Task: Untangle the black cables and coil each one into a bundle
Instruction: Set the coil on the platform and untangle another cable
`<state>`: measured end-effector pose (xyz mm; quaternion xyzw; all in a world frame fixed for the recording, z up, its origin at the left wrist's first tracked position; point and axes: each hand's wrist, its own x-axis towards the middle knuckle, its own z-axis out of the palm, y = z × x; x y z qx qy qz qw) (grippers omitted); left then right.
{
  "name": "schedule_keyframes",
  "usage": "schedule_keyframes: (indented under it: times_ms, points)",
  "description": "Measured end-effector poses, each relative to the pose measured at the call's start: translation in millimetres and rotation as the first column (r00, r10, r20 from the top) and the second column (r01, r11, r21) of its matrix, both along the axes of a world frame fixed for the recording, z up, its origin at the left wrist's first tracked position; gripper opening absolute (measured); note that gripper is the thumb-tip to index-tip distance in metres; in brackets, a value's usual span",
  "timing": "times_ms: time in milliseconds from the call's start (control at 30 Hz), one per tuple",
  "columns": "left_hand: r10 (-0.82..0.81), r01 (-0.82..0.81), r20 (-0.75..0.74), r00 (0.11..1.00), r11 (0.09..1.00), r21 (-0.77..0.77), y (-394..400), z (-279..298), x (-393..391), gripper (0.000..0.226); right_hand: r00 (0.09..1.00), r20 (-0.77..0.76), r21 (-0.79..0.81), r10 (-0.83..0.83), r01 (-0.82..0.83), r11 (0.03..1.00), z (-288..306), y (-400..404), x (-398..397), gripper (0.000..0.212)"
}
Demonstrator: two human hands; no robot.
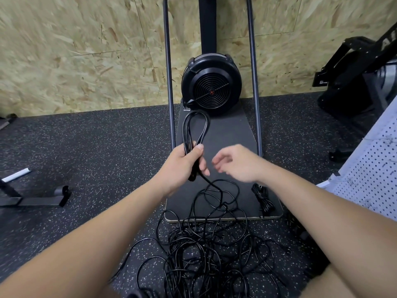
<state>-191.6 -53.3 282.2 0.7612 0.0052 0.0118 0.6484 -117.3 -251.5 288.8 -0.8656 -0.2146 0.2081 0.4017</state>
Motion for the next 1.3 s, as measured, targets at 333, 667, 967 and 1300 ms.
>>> schedule_keyframes:
  times_ms: [333, 667, 967, 1300]
  points:
    - [0.193, -0.187, 0.036, 0.981, 0.975, -0.117, 11.2, 3.2, 11.0, 0.023, 0.953, -0.164, -0.194, 0.254, -0.283, 0.939, -16.6, -4.2, -8.0, 0.020]
    - [0.044, -0.030, -0.241, 0.970, 0.998, 0.062, -3.5, 3.9, -3.5, 0.079, 1.000, -0.025, 0.340, -0.016, 0.024, 0.940, 25.1, 12.4, -22.1, 0.015]
    - [-0.125, 0.108, -0.165, 0.978, 0.988, -0.107, -4.7, -4.2, -7.4, 0.012, 0.892, -0.452, 0.528, 0.020, 0.249, 0.812, 33.4, 1.4, -6.5, 0.026]
    - [-0.008, -0.028, -0.103, 0.995, 0.938, -0.344, 5.4, 8.9, -0.7, 0.024, 0.998, -0.060, 0.124, -0.028, 0.035, 0.992, 0.5, -7.6, -4.8, 0.018]
